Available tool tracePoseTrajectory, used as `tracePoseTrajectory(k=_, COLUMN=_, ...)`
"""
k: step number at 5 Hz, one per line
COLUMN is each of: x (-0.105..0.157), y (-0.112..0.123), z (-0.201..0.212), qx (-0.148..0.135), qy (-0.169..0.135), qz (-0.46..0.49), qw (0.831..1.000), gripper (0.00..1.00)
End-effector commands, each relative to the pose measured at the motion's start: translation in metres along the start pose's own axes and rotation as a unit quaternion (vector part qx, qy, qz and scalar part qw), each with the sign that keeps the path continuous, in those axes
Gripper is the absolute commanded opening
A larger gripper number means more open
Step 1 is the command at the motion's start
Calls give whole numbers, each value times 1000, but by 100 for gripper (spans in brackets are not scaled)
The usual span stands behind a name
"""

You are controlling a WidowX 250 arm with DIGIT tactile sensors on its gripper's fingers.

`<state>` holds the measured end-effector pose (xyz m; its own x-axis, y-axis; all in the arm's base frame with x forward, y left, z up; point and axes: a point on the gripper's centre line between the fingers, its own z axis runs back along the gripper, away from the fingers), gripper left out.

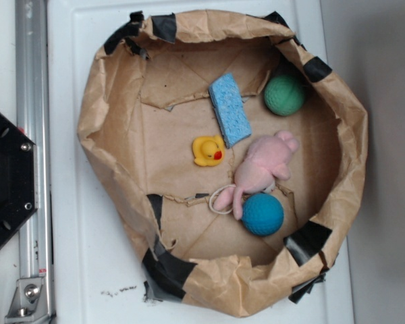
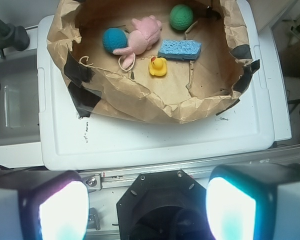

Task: Grab the yellow duck.

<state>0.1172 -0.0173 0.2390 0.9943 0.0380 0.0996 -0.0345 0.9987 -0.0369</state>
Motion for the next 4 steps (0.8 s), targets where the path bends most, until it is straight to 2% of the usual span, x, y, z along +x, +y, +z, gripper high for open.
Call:
tracePoseTrajectory(k=1, x=0, y=0, z=0, qx=0, qy=0, qz=0, qw=1000, gripper=100)
tracePoseTrajectory(k=2, x=39, y=14, z=-5, qx=11, qy=-39, qz=101, qw=994, gripper=100)
tracePoseTrajectory(k=3, x=76, y=31, z=-29, qx=-2, qy=-59, qz=178, qw=982, gripper=100)
tracePoseTrajectory(k=4, x=98, y=42, z=-68, qx=30, qy=-48, qz=196, qw=979, gripper=100)
